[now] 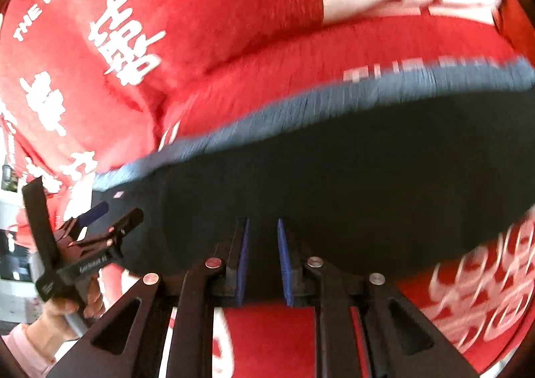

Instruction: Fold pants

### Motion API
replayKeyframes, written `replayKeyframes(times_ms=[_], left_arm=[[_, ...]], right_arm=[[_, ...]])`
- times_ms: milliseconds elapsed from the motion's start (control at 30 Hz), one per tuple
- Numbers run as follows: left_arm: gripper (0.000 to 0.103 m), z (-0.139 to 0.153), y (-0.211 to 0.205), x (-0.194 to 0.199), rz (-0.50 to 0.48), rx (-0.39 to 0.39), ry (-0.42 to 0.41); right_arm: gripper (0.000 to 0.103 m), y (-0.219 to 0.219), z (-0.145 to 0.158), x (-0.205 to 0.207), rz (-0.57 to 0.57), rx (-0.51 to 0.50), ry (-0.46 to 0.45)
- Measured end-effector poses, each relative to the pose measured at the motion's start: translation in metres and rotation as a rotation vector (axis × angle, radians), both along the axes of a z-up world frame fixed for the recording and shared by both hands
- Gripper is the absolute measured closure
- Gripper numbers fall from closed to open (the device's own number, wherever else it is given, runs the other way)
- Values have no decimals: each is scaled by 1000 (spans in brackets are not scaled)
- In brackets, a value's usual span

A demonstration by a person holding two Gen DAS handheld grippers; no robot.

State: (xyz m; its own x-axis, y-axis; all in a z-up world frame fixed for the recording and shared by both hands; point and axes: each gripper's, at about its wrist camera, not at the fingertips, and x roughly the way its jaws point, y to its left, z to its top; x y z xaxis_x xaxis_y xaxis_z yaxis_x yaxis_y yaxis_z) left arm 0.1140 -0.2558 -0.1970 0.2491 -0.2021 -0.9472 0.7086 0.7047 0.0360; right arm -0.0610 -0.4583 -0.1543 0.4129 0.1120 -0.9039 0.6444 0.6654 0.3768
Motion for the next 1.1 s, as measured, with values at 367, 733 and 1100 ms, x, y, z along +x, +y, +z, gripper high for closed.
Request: replayKeyframes(times_ms=[367, 733, 1100], left_arm=[[0, -52, -44, 45, 275, 7, 85], [0, -1, -24, 24, 168, 36, 25], [0, -27, 12, -55, 195, 26, 123]], right_arm=[[73, -67, -30, 41, 0, -196, 83], [70, -82, 6, -18, -82, -145, 90], [56, 8, -12, -43, 93, -315, 124]])
